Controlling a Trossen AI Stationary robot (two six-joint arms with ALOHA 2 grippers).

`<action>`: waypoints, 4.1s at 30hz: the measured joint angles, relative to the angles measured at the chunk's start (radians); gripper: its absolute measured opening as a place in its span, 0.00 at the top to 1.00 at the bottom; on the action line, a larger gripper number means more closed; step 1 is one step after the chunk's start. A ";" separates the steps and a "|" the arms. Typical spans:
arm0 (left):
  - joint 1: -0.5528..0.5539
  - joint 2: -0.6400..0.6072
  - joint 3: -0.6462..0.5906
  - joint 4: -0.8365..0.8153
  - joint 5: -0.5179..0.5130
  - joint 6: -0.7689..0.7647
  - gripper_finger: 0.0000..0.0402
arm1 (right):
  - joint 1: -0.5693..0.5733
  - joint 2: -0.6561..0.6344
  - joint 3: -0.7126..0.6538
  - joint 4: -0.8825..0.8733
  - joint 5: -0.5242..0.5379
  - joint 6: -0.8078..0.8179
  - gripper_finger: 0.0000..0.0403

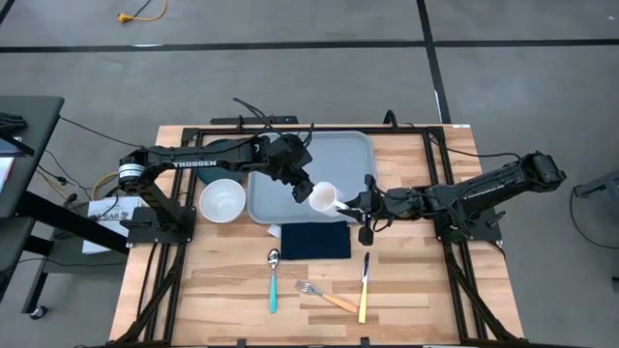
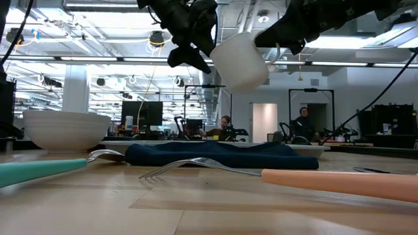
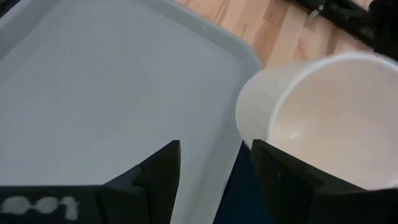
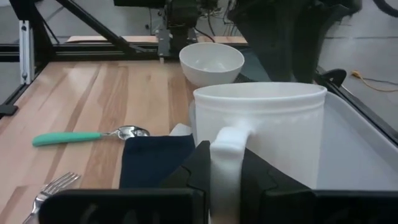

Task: Set up tray
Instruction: Put the white cup on the top left of the gray serving tray

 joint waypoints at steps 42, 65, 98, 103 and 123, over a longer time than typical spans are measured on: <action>0.002 -0.002 0.000 0.169 0.041 0.002 0.53 | 0.000 0.001 0.000 -0.021 -0.001 0.028 0.97; 0.052 -0.002 0.001 0.317 0.134 0.067 0.53 | 0.024 0.001 0.000 0.011 -0.032 0.018 0.99; 0.040 0.193 0.100 0.317 0.241 0.170 0.92 | 0.024 0.001 0.001 -0.007 -0.059 0.008 0.94; 0.026 0.193 0.100 0.301 0.195 0.172 0.97 | 0.024 0.000 0.003 -0.007 -0.060 0.008 0.93; 0.036 0.066 0.214 -0.193 -0.164 0.235 1.00 | 0.021 -0.002 0.000 -0.053 -0.002 0.011 0.66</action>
